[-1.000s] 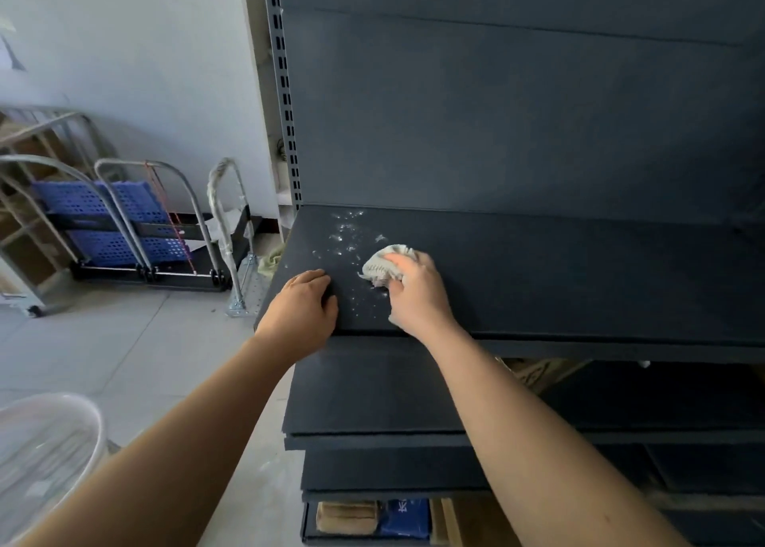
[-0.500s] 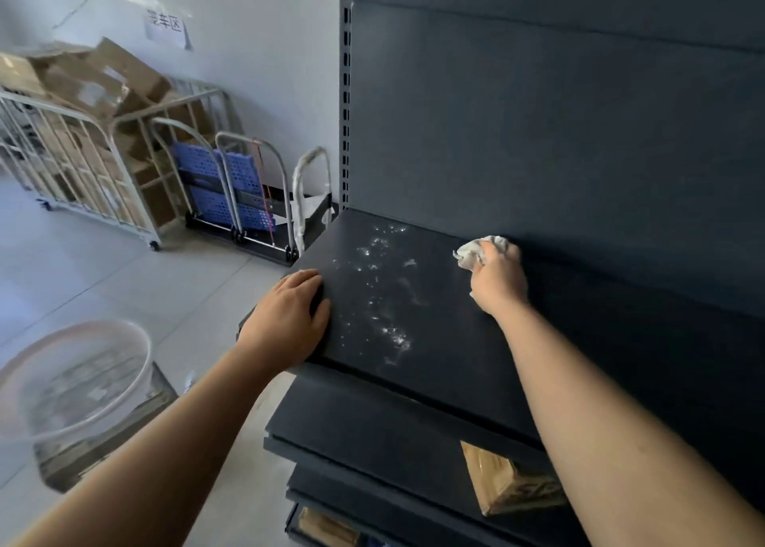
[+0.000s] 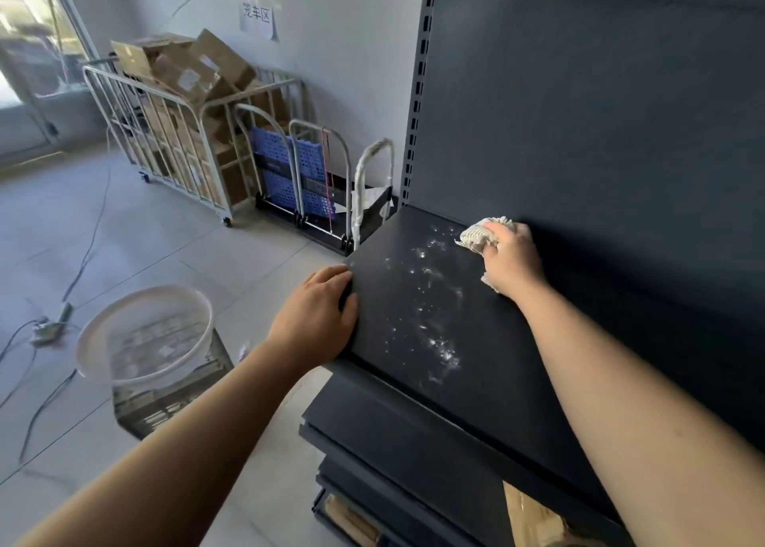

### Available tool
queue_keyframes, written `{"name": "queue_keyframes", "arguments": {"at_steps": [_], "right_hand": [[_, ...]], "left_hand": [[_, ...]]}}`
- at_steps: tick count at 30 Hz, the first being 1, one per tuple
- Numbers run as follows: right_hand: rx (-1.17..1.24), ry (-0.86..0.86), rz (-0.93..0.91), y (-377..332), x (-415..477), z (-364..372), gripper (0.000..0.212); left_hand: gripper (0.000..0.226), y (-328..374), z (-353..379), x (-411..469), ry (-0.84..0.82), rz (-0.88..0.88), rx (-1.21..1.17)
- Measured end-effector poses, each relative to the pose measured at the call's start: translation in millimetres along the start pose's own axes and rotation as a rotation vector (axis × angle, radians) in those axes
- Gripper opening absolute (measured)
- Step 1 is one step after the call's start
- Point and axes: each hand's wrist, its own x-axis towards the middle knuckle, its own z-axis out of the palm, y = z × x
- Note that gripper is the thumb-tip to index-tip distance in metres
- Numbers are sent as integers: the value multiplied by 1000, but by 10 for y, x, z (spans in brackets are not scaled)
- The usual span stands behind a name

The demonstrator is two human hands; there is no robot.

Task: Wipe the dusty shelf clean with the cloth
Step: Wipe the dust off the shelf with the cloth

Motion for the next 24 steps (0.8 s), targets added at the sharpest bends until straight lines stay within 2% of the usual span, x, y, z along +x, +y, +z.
{"name": "queue_keyframes", "arguments": {"at_steps": [6,9,11,14,17,24], "right_hand": [[-44,-168,-139,-426,101,409,45],[167,-325,-203,-518,61,445,47],[317,-277,-148,-466,150,362,45],[121,-103,-127,-299,348,301,42],[-16,-160,-148,-309,433,453,43],[-27,-267,-307,-609,328,627,45]], "left_hand": [[37,-42,19,18,5,21,-22],[40,-41,27,8,5,17,-26],[41,-27,40,1,23,4,-24],[42,-26,70,-3,40,-6,-15],[42,-54,77,8,37,2,-13],[40,-45,73,-33,55,-18,-18]]}}
